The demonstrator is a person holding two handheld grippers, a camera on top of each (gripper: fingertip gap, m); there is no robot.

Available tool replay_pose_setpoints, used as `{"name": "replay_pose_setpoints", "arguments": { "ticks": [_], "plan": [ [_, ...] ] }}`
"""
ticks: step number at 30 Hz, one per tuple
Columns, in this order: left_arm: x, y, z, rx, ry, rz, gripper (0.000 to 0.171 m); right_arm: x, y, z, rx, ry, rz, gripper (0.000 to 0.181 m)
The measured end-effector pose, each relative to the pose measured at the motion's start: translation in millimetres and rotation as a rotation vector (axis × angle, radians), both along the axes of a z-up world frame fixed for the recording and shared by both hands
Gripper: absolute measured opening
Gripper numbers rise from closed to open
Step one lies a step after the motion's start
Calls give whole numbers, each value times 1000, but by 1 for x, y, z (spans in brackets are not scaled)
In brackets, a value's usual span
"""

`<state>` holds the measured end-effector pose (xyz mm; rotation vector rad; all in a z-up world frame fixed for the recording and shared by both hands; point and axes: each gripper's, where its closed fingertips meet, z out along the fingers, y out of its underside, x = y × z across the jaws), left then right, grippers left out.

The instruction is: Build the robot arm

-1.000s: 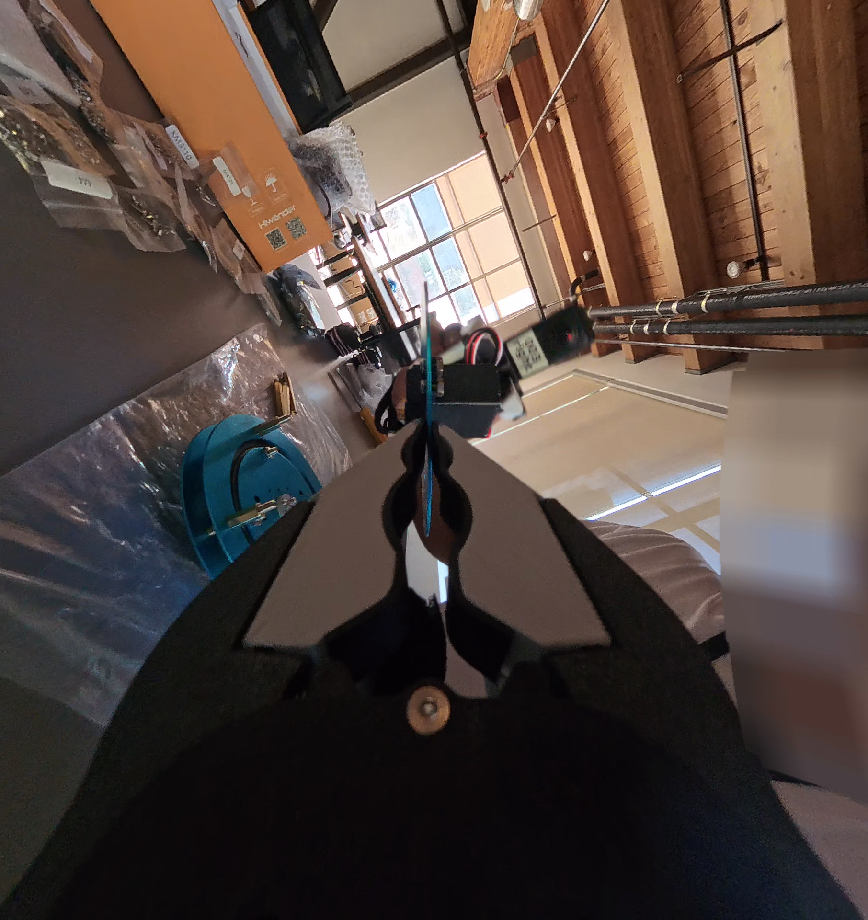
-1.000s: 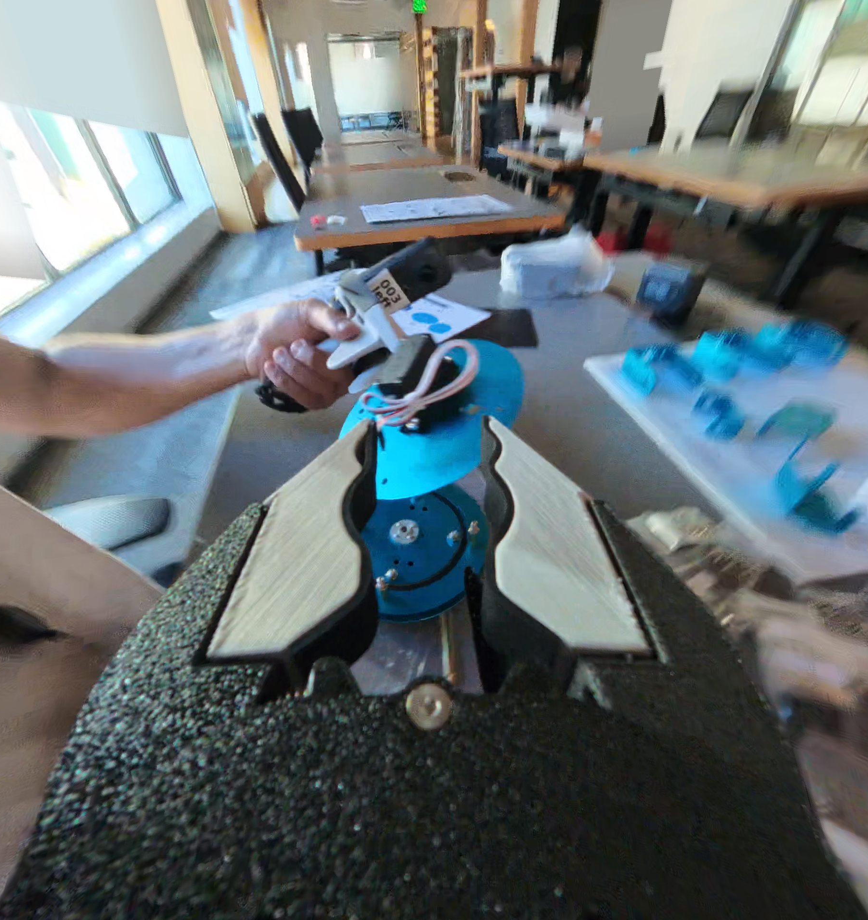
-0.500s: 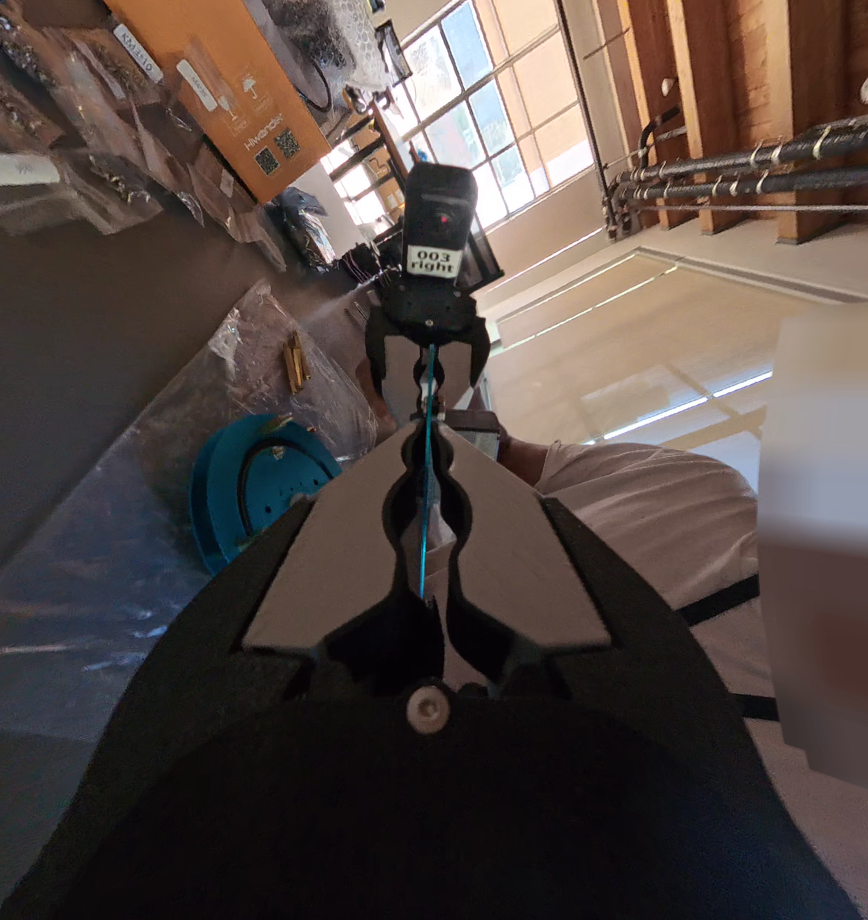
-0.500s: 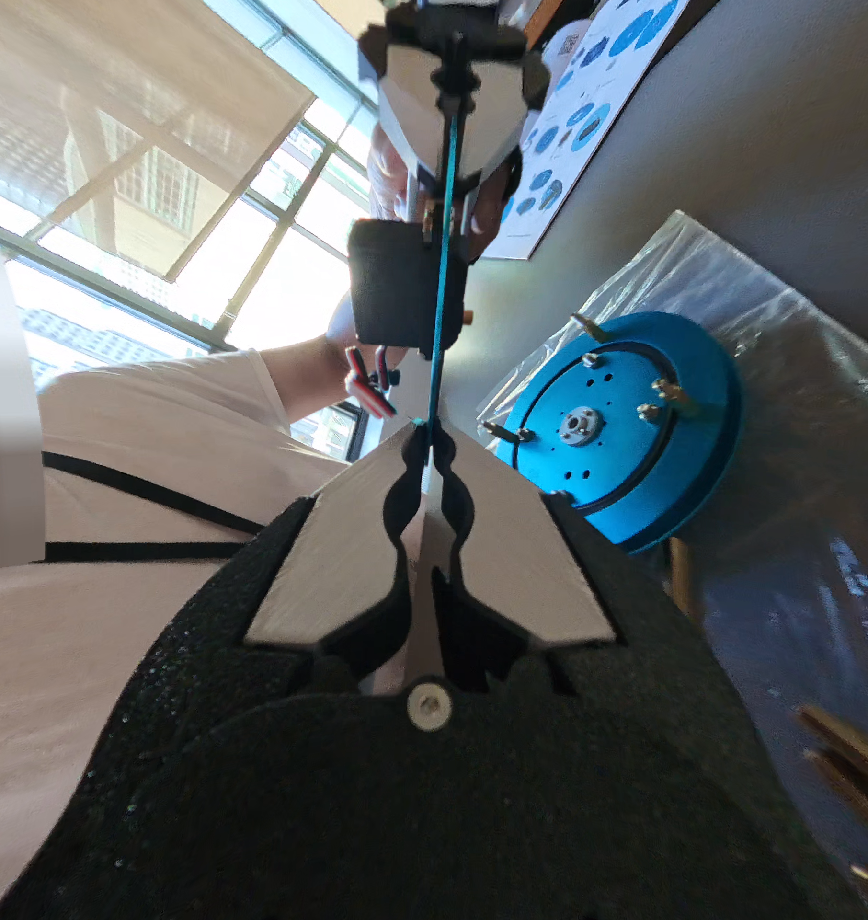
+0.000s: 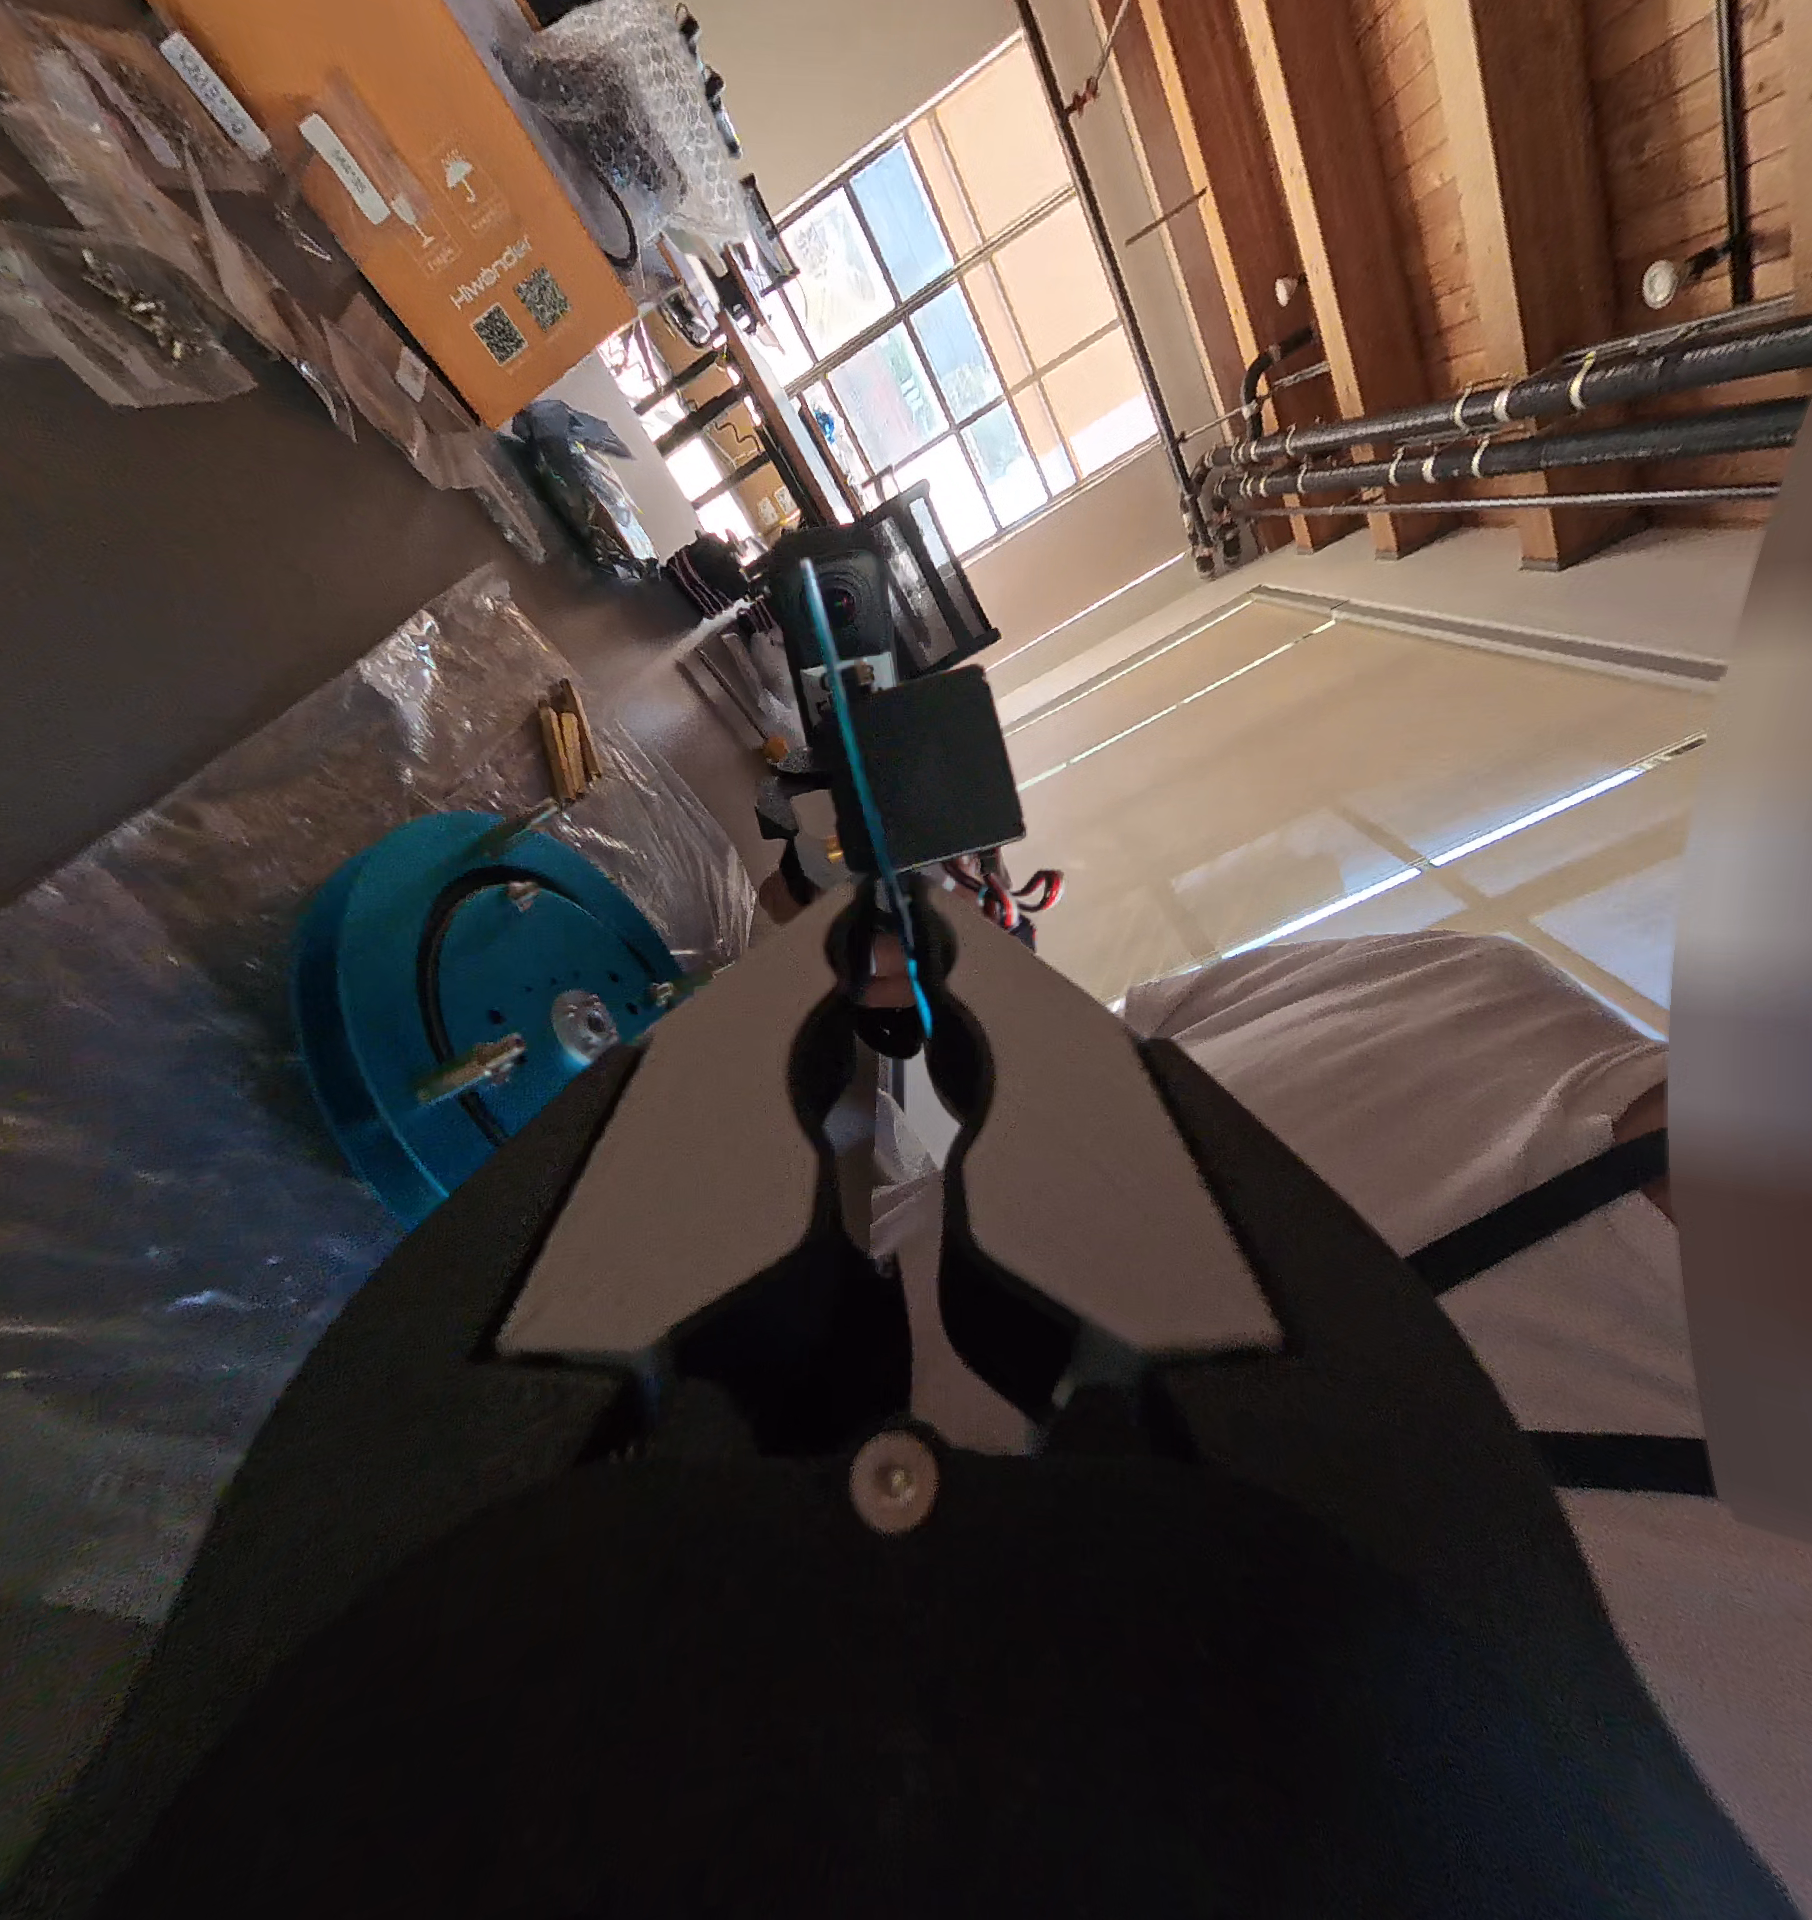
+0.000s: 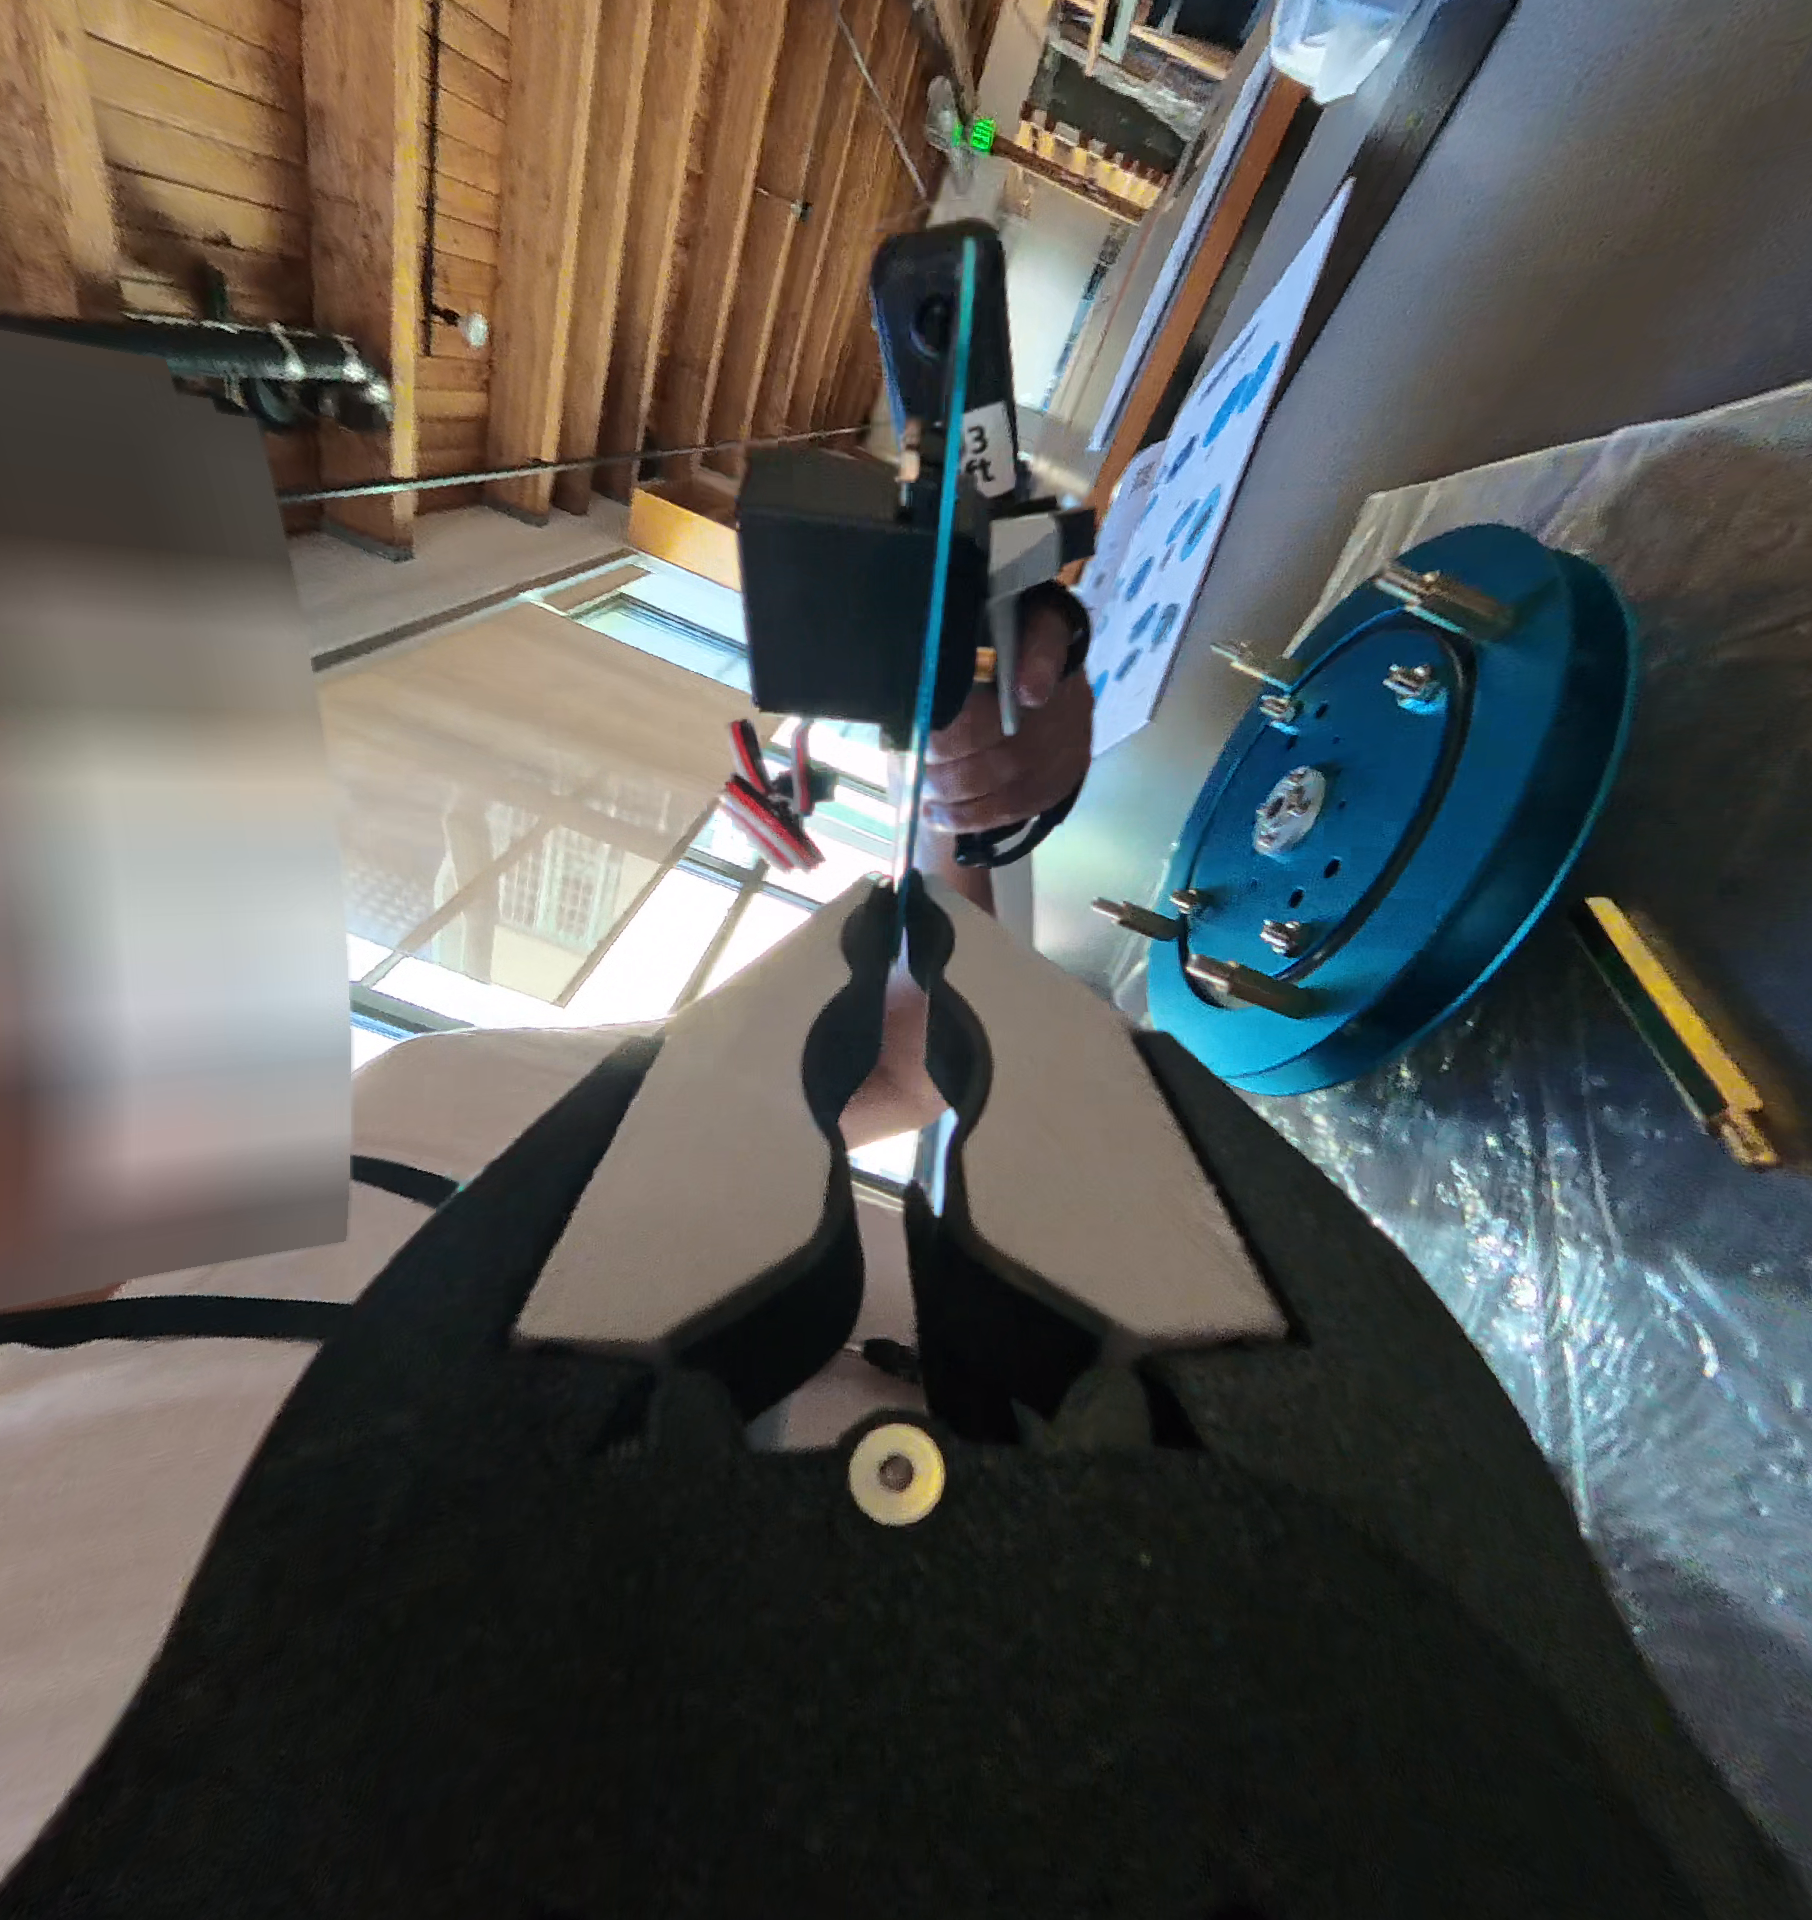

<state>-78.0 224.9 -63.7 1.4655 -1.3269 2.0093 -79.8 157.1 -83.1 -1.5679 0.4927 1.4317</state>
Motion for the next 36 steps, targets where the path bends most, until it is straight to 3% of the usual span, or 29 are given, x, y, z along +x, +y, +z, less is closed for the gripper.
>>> {"name": "replay_pose_setpoints", "arguments": {
  "ticks": [4, 8, 11, 18, 24, 26, 31, 36],
  "plan": [
    [-5, -1, -7, -23, 11, 82, 0, -10, 4, -7, -23, -57, -24, 0],
    [-19, 0, -5, -58, 3, 64, 0, -18, 5, -10, -13, -201, 5, 0],
    [-27, 3, -9, -75, 11, 82, 0, -9, 1, -2, -5, -286, 21, 21],
    [-48, 4, -13, -131, -8, 118, 0, 3, 3, 9, -15, -327, 83, 25],
    [-59, 7, -13, -113, -23, 99, 0, -25, 20, 4, -29, -299, 231, 11],
    [-59, 8, -14, -95, -20, 98, 0, -27, 24, -1, -43, -295, 230, 1],
    [-46, 16, -12, -43, -10, 106, 0, -35, 26, -13, -91, -285, 230, 0],
    [-28, 17, -3, 8, -21, 9, 0, -41, 27, -11, -73, -266, 166, 0]
  ]
}}
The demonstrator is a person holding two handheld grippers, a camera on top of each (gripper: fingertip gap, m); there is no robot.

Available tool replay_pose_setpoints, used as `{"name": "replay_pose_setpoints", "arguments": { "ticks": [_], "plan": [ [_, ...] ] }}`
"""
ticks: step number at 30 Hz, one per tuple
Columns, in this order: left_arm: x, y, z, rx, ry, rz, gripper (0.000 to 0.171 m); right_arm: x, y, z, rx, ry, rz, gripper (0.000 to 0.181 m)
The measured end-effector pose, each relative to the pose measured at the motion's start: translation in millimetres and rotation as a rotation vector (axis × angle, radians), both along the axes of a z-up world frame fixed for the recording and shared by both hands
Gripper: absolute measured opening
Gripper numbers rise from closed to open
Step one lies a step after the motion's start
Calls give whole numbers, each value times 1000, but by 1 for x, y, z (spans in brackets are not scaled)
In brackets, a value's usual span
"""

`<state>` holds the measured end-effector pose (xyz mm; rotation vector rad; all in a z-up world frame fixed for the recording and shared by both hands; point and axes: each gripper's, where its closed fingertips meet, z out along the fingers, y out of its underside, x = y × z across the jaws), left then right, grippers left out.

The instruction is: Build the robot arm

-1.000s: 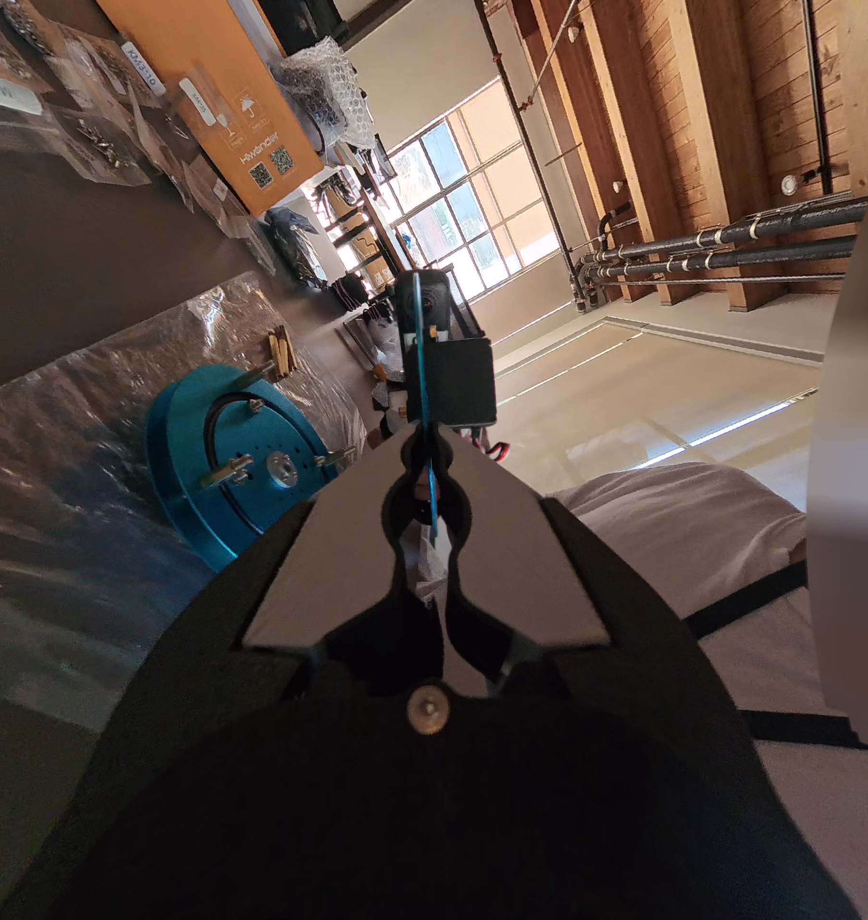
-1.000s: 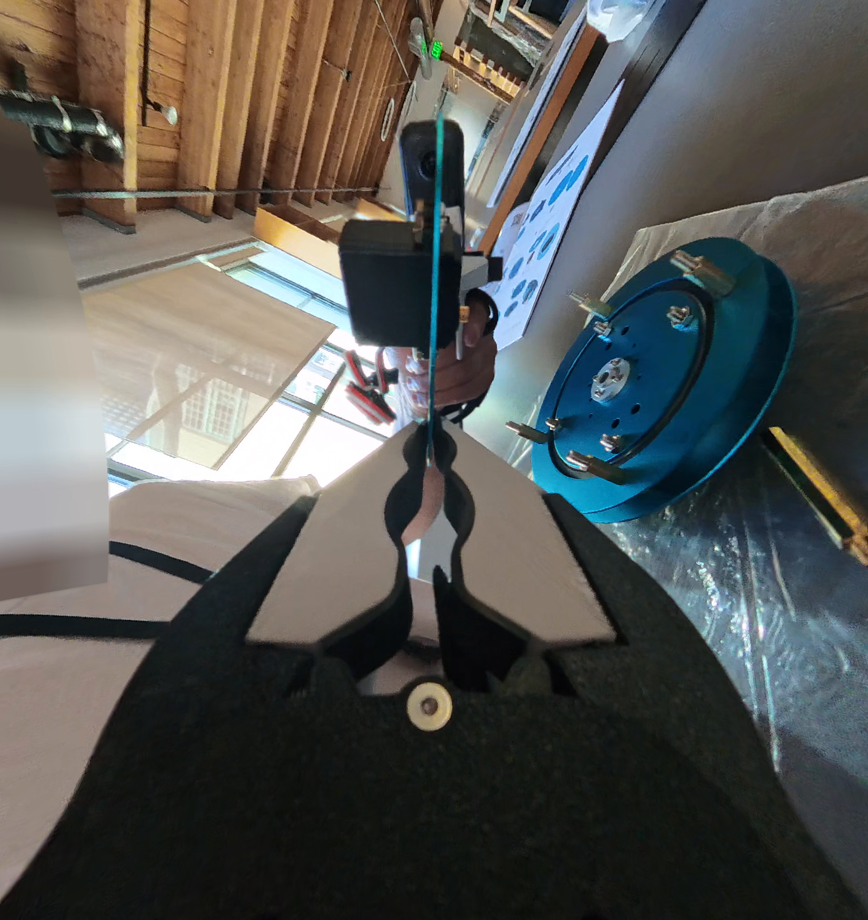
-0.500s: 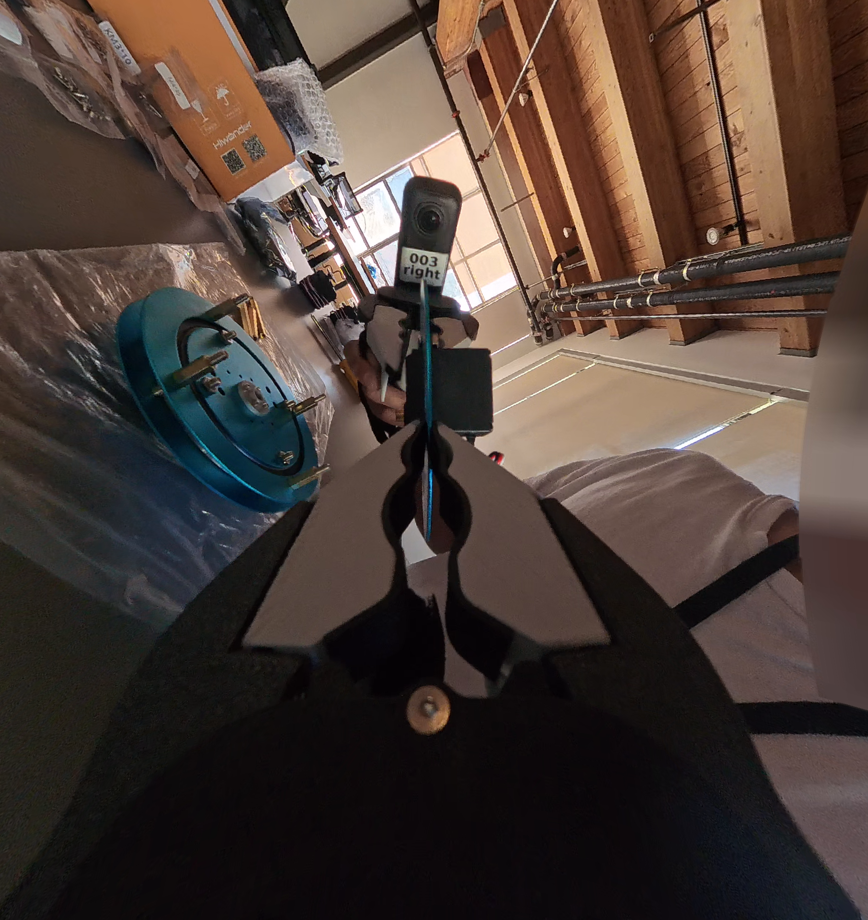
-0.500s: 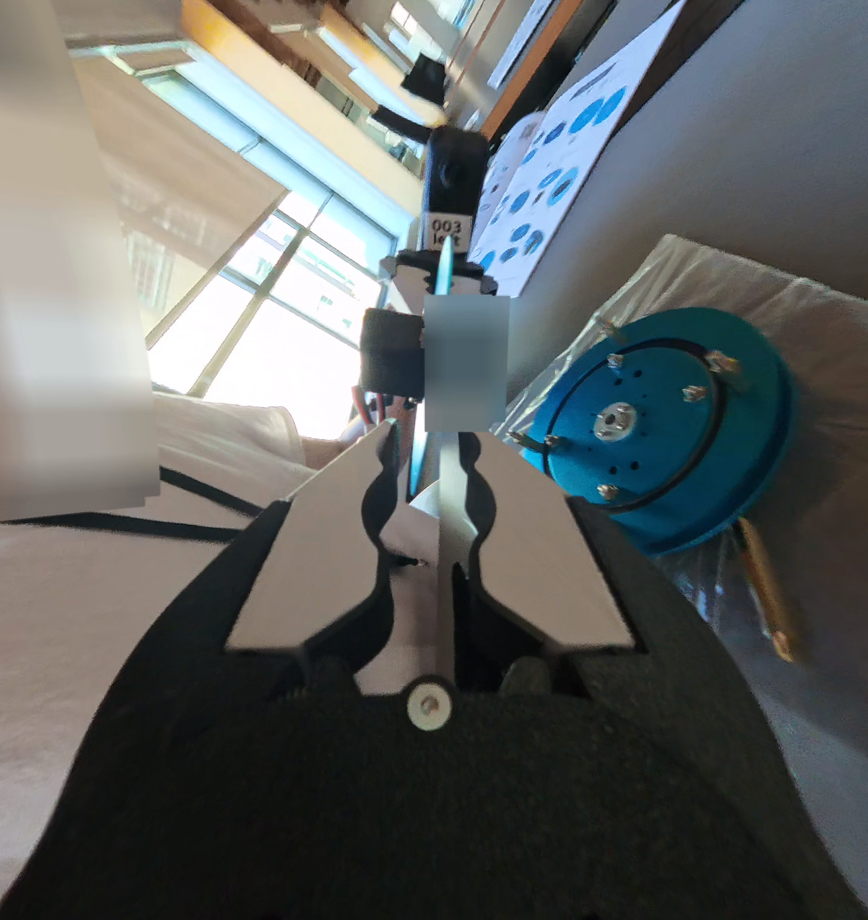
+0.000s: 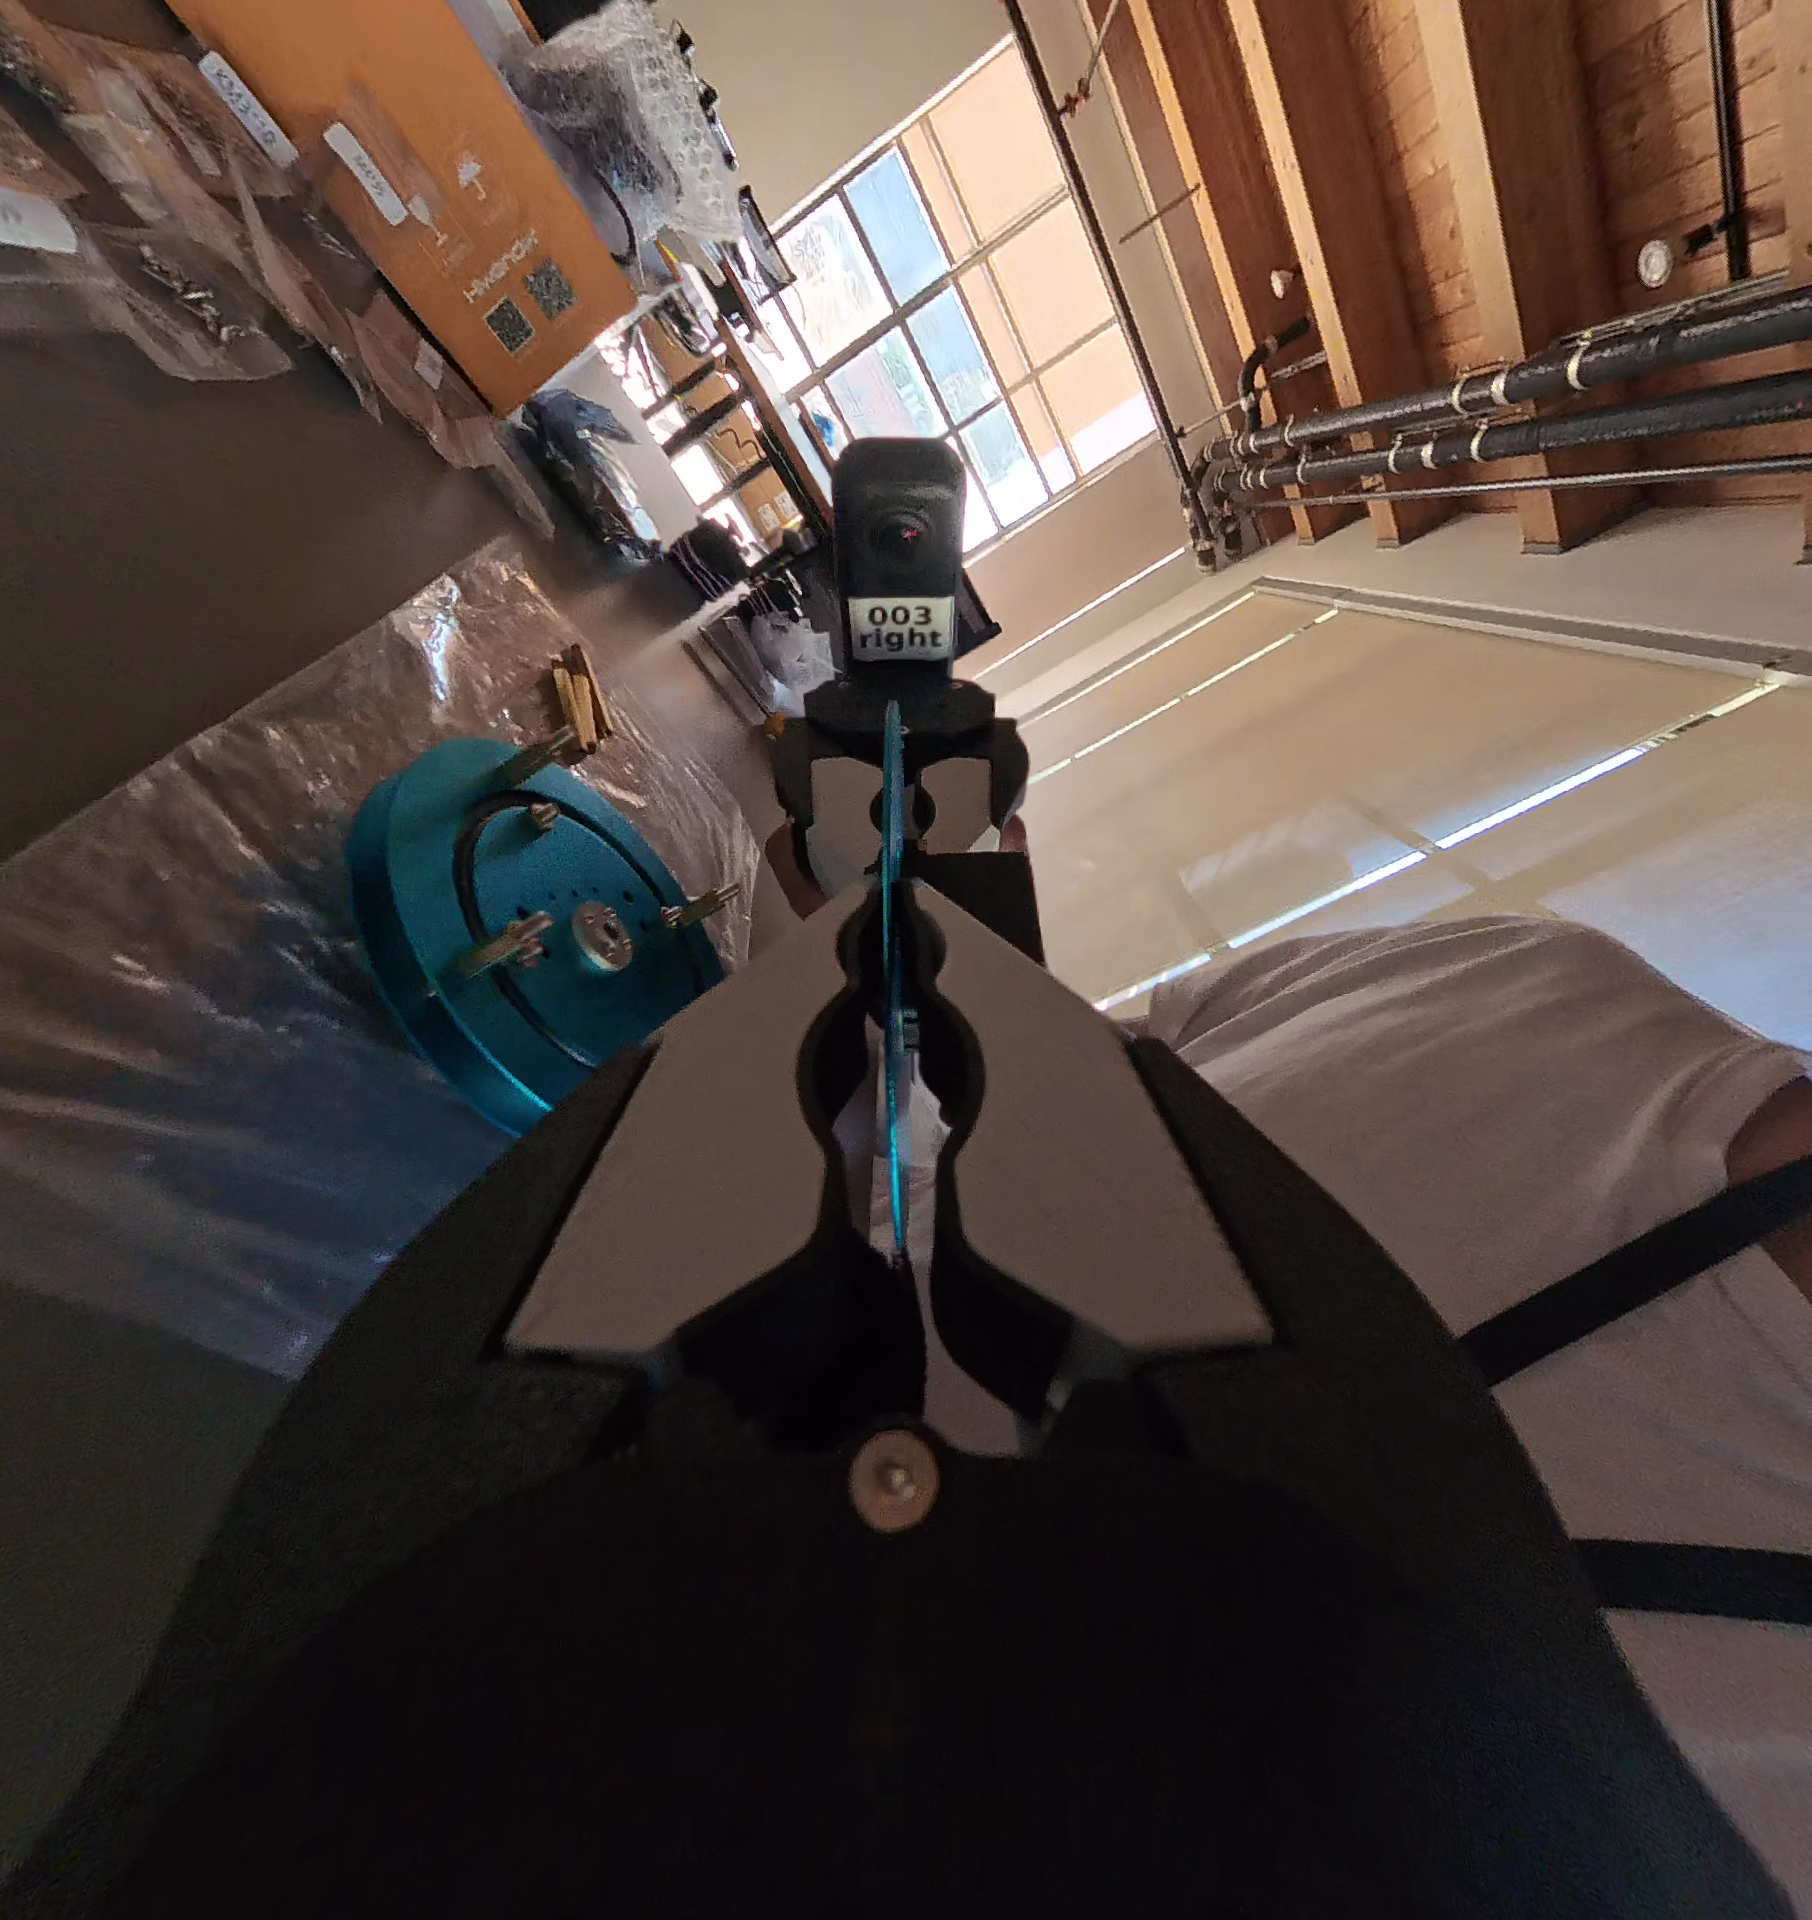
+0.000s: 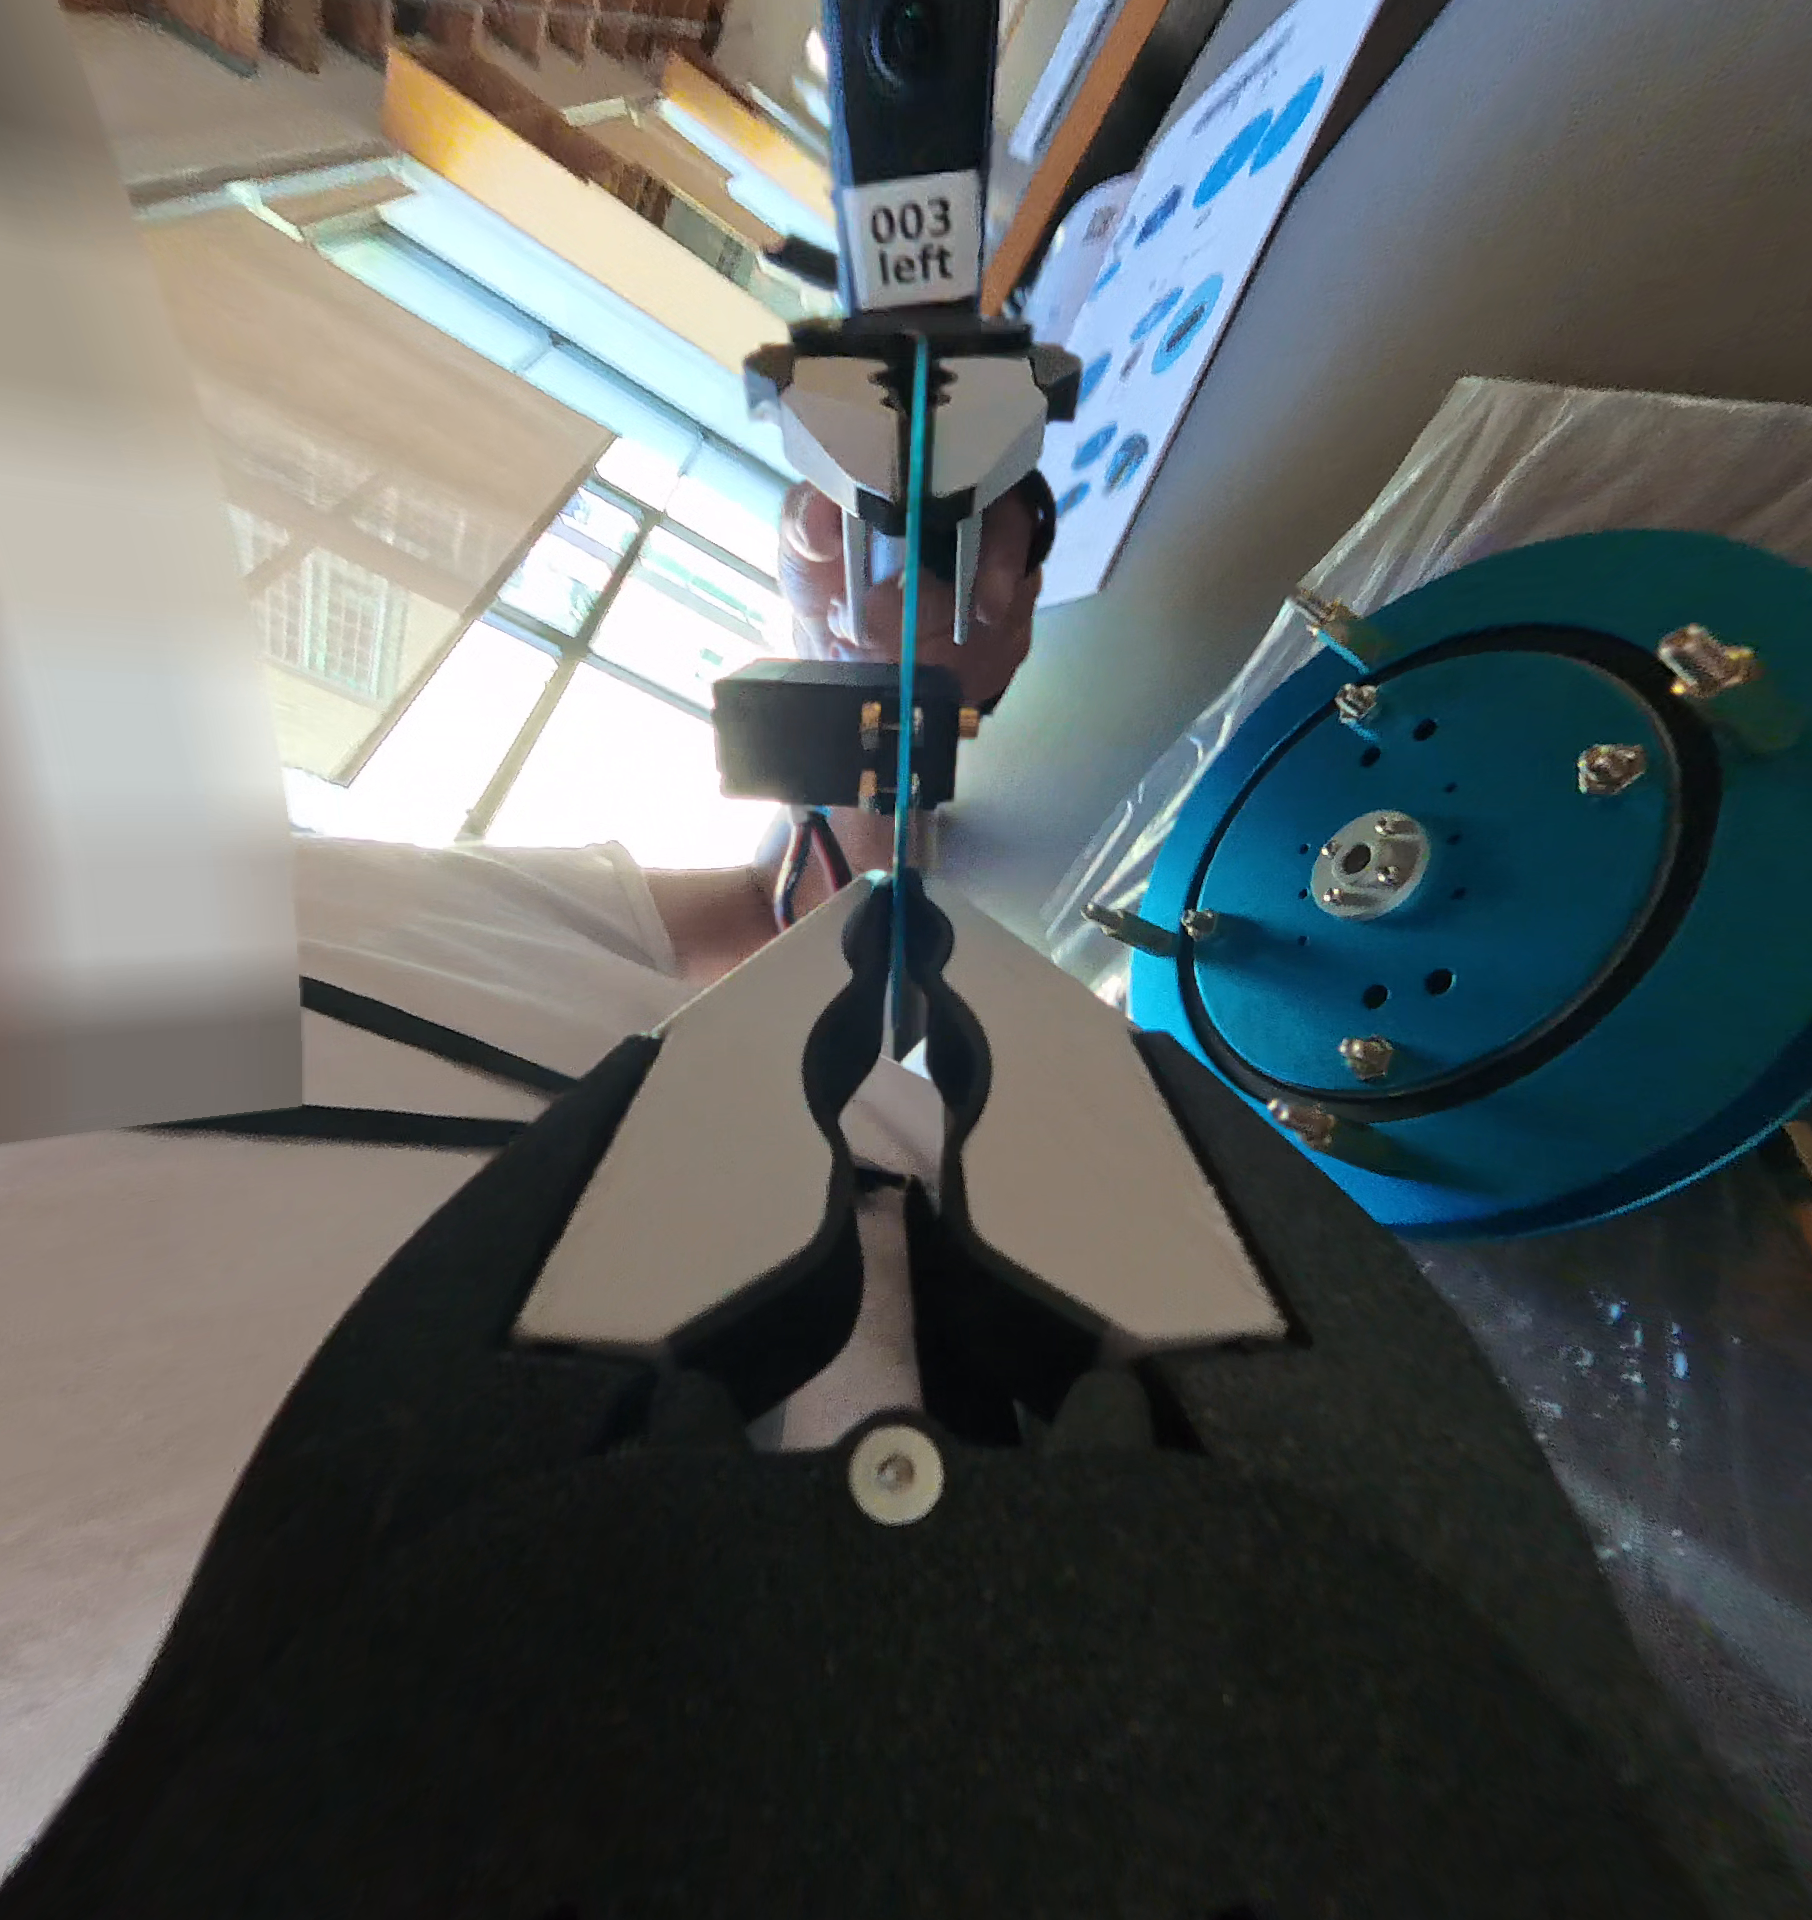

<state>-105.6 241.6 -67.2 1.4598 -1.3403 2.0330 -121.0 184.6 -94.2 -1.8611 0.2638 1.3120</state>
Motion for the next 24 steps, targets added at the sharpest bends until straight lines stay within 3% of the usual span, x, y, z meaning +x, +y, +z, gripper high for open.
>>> {"name": "replay_pose_setpoints", "arguments": {
  "ticks": [6, 14, 19, 24],
  "plan": [
    [11, -8, 11, -45, -28, -44, 1, 13, -9, 12, 61, 120, -91, 0],
    [2, -24, -5, -6, -15, -68, 0, 50, -12, 19, 81, 129, -185, 0],
    [-5, -39, -14, 72, -7, -70, 0, 64, 0, 26, 96, 133, -166, 0],
    [2, -31, -23, 53, 37, 5, 0, 73, 17, 19, 35, 155, -101, 0]
  ]
}}
